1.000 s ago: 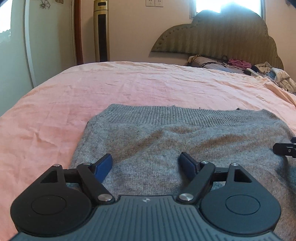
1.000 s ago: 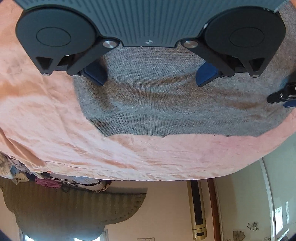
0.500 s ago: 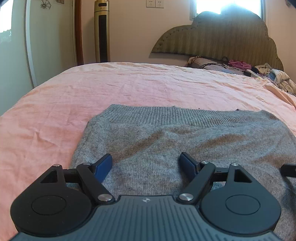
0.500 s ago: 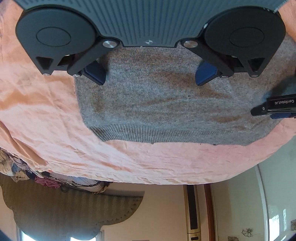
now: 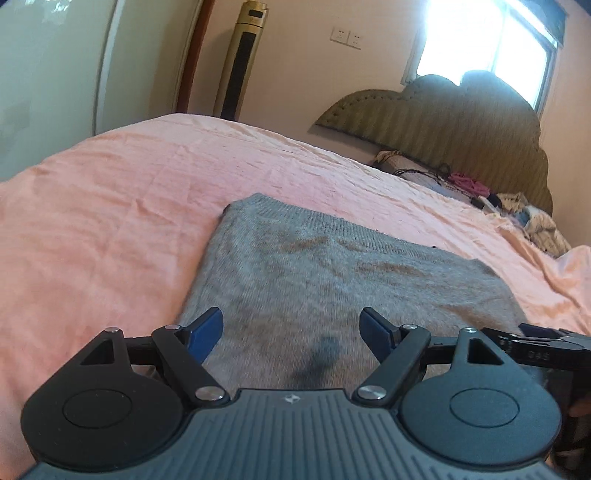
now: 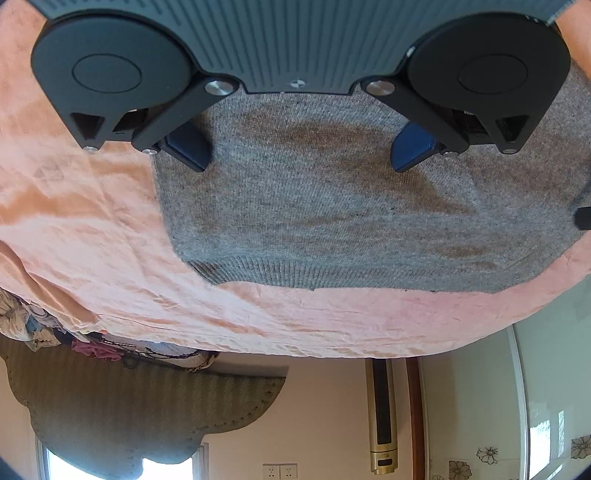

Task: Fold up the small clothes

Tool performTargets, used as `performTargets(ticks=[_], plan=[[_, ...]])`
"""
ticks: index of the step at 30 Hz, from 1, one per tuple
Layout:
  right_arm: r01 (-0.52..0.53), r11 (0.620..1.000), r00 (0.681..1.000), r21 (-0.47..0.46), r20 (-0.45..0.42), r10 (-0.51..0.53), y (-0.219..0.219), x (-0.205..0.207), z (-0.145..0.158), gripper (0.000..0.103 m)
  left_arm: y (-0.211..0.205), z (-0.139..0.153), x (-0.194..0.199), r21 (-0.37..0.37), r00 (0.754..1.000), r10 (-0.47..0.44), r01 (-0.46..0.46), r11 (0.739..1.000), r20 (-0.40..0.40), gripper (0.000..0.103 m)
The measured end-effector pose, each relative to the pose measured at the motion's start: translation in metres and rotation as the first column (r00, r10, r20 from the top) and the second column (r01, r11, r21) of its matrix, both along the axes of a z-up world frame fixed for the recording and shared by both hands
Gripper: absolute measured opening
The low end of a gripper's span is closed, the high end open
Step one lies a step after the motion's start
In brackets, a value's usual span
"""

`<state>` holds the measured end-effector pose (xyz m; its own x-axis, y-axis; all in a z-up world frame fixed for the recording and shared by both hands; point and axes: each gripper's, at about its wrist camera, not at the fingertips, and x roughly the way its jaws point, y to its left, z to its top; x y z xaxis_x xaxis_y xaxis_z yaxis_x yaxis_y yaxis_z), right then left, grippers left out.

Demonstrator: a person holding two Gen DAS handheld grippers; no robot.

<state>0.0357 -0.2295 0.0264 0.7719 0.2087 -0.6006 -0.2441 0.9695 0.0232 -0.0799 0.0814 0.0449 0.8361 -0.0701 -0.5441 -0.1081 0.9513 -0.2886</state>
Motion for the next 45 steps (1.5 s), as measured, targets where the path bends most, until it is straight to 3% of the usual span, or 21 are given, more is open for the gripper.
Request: performTargets(ticks=[4,8,14,17,20,23,25,26,29,32,33,34,36,37,39,42,44,45], plan=[[0.000,1.000,1.000,0.004,0.000,0.000,0.000,0.000,0.000,0.103,0.017,-0.002,-0.032,-0.084,0.999,0.048,-0.050,0.995,-0.022,0.081],[0.000,1.000,1.000,0.003,0.000,0.000,0.000,0.000,0.000,0.103,0.029,-0.010,-0.036,-0.164,0.991,0.120,-0.129,0.978,-0.065,0.081],[0.001,1.000,1.000,0.003,0.000,-0.001,0.000,0.000,0.001,0.103,0.032,-0.006,-0.047,-0.233,0.984,0.167,-0.177,0.956,-0.058,0.081],[0.002,1.000,1.000,0.003,0.000,-0.002,0.000,0.000,0.001,0.103,0.040,-0.019,-0.049,-0.347,0.978,0.157,-0.197,0.917,-0.140,0.081],[0.002,1.000,1.000,0.003,-0.001,-0.002,0.000,-0.001,0.001,0.103,0.044,-0.023,-0.048,-0.395,0.973,0.192,-0.227,0.890,-0.126,0.082],[0.003,1.000,1.000,0.002,0.000,-0.003,0.000,-0.001,0.001,0.103,0.051,-0.029,-0.038,-0.483,0.969,0.219,-0.249,0.839,-0.119,0.084],[0.003,1.000,1.000,0.003,0.000,-0.003,0.000,-0.001,0.001,0.103,0.051,-0.031,-0.029,-0.495,0.967,0.233,-0.255,0.831,-0.107,0.083],[0.003,1.000,1.000,0.003,0.000,-0.003,0.000,-0.001,0.001,0.103,0.050,-0.031,-0.025,-0.492,0.967,0.234,-0.252,0.834,-0.100,0.082],[0.003,1.000,1.000,0.003,0.000,-0.003,0.000,-0.001,0.001,0.103,0.042,-0.034,-0.011,-0.453,0.968,0.216,-0.252,0.855,-0.131,0.038],[0.003,1.000,1.000,0.002,0.000,-0.003,0.000,-0.001,0.001,0.103,0.038,-0.037,-0.009,-0.439,0.969,0.217,-0.248,0.864,-0.119,0.036],[0.003,1.000,1.000,0.001,-0.001,-0.003,0.000,-0.001,0.001,0.103,0.038,-0.037,-0.008,-0.434,0.968,0.221,-0.251,0.865,-0.120,0.027],[0.004,1.000,1.000,0.000,-0.001,-0.004,0.000,-0.001,0.001,0.103,0.036,-0.037,-0.006,-0.409,0.965,0.224,-0.260,0.875,-0.134,0.005],[0.008,1.000,1.000,-0.017,-0.007,-0.008,0.003,0.000,0.005,0.103,0.026,-0.029,-0.005,-0.300,0.969,0.214,-0.242,0.923,-0.125,0.005],[0.028,0.999,0.999,-0.033,-0.026,-0.029,0.008,0.003,0.012,0.103,0.015,-0.021,-0.004,-0.213,0.978,0.185,-0.203,0.956,-0.100,0.004],[0.068,0.997,0.997,0.043,-0.049,-0.066,0.014,0.008,0.035,0.103,-0.012,-0.006,-0.004,-0.037,0.995,0.097,-0.097,0.995,-0.022,0.004],[-0.055,0.963,0.991,0.264,-0.106,0.085,0.038,0.025,0.072,0.103,-0.039,0.002,-0.003,0.087,0.999,-0.008,0.005,0.996,0.032,0.004],[-0.154,0.923,0.951,0.352,-0.200,0.235,0.069,0.046,0.083,0.103,-0.048,0.003,-0.003,0.134,0.998,-0.039,0.033,0.990,0.047,0.004],[-0.199,0.897,0.916,0.395,-0.252,0.313,0.088,0.058,0.085,0.103,-0.050,0.003,-0.004,0.146,0.998,-0.044,0.036,0.989,0.051,0.004]])
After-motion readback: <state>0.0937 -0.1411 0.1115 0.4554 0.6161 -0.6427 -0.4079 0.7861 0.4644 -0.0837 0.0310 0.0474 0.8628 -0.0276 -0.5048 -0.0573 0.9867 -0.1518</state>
